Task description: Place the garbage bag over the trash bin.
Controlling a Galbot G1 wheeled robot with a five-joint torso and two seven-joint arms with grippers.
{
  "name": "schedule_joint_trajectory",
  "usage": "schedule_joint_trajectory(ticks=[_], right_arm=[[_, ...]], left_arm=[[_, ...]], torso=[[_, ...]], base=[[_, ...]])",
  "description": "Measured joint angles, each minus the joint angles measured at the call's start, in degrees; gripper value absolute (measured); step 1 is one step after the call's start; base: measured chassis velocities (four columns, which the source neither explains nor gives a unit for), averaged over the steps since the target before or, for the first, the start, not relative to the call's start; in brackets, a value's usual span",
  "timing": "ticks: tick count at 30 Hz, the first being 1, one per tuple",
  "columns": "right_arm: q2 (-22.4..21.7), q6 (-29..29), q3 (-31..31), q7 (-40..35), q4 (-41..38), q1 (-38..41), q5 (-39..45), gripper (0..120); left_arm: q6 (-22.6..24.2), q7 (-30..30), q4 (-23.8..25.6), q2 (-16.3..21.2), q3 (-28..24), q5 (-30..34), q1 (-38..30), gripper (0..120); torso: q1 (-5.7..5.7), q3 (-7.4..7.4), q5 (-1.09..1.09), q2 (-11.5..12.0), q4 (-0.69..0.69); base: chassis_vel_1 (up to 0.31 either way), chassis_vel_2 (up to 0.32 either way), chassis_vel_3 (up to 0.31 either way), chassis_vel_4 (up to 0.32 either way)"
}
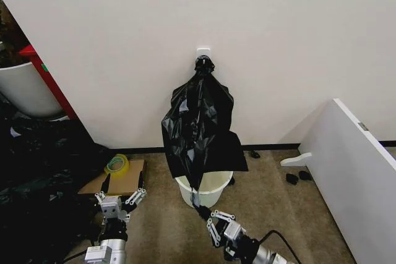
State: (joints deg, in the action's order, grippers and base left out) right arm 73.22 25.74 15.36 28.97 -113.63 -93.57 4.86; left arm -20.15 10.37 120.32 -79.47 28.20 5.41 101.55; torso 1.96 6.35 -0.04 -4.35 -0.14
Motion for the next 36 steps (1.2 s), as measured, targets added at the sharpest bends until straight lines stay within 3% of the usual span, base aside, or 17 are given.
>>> schedule_joint_trajectory(ticks=[6,9,10,13,14,15,17,20,26,30,36], right_arm=[[1.1,-1.3,-0.8,-6.7,-0.1,2.3,-1.4,0],[1.7,-2.6,-1.4,-11.8,-0.1,4.3,-3.8,0],[1.7,-2.6,-1.4,-11.8,-0.1,4.3,-3.8,0],[1.9,-2.8,-1.3,-13.4,0.1,5.4,-5.5,0],[2.0,-2.8,-1.2,-13.8,0.4,5.9,-6.4,0],[2.0,-2.8,-1.2,-13.8,0.4,5.9,-6.4,0],[1.8,-2.6,-2.1,-14.1,1.4,7.6,-7.2,0],[1.3,-2.7,-4.8,-14.2,2.9,10.3,-7.7,0],[1.8,-2.6,-5.3,-14.4,3.4,10.6,-8.2,0],[2.0,-2.6,-5.2,-14.5,3.7,10.8,-8.1,0],[2.2,-2.7,-4.9,-14.6,3.4,10.8,-8.1,0]], left_arm=[[1.6,-0.8,4.1,3.3,-1.0,1.5,-1.0,100],[5.1,-2.7,8.6,9.5,-2.8,6.2,-3.5,100],[5.1,-2.7,8.6,9.5,-2.8,6.2,-3.5,100],[7.9,-4.2,10.7,16.7,-4.3,11.2,-7.1,100],[10.3,-4.9,11.5,21.8,-5.4,15.1,-10.3,100],[10.3,-4.9,11.5,21.8,-5.4,15.1,-10.3,100],[13.7,-5.4,12.7,27.0,-5.8,19.4,-13.5,100],[17.7,-5.2,13.4,30.9,-5.8,24.9,-16.6,100],[22.1,-2.9,10.6,34.5,-10.1,31.2,-24.6,100],[25.7,0.1,5.7,35.3,-18.8,36.8,-36.5,100],[27.5,1.3,0.5,34.7,-27.4,38.9,-46.0,100]], torso=[[0.00,0.00,0.00,0.0,0.00],[0.00,0.00,0.00,0.0,0.00],[0.00,0.00,0.00,0.0,0.00],[0.00,0.00,-0.01,0.0,0.00],[0.00,0.00,-0.01,0.0,-0.03],[0.00,0.00,-0.01,0.0,-0.03],[0.01,0.01,-0.02,0.0,-0.07],[0.00,0.01,0.00,0.0,0.05],[0.01,0.01,-0.01,0.0,-0.03],[0.01,0.01,-0.01,0.0,-0.01],[0.01,0.01,0.02,0.0,-0.01]], base=[[0.000,0.000,0.000,0.000],[0.000,0.000,0.000,0.000],[0.000,0.000,0.000,0.000],[0.000,0.000,0.000,0.000],[0.000,0.000,0.000,0.000],[0.000,0.000,0.000,0.000],[0.000,0.000,0.000,0.000],[0.000,0.000,0.000,0.000],[0.000,0.000,0.000,0.000],[0.000,0.000,0.000,0.000],[0.000,0.000,0.000,0.000]])
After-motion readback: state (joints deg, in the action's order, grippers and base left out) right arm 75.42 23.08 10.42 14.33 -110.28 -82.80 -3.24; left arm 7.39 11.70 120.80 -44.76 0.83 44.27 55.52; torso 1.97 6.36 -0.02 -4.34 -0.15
